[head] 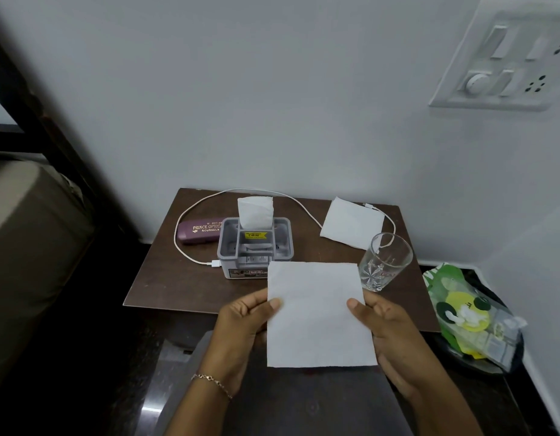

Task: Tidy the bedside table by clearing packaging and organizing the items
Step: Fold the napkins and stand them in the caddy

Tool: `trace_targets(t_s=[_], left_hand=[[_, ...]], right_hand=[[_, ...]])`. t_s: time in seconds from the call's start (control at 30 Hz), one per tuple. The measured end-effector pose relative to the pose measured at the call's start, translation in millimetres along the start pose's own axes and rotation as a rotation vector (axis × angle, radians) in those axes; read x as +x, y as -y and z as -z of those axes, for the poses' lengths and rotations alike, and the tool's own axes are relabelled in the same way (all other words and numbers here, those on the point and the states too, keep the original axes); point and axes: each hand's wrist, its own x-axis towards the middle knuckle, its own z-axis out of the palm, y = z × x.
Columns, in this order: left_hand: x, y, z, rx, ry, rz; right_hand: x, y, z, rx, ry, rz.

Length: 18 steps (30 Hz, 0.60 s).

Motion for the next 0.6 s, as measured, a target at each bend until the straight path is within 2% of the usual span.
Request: trace_targets(t_s=[0.3,0.4,0.6], left_hand=[[8,11,-2,0.095,-0.078,0.083],[8,7,-6,0.103,-0.164,-0.036],[-1,-5,-17,0.37,-0.296,-0.349]], right_hand=[[6,-12,-1,-0.116,-0.043,-0.061],[5,-11,-7,-0.229,-0.091,-0.002],[0,0,-33,-0.487,-0.204,0.296]])
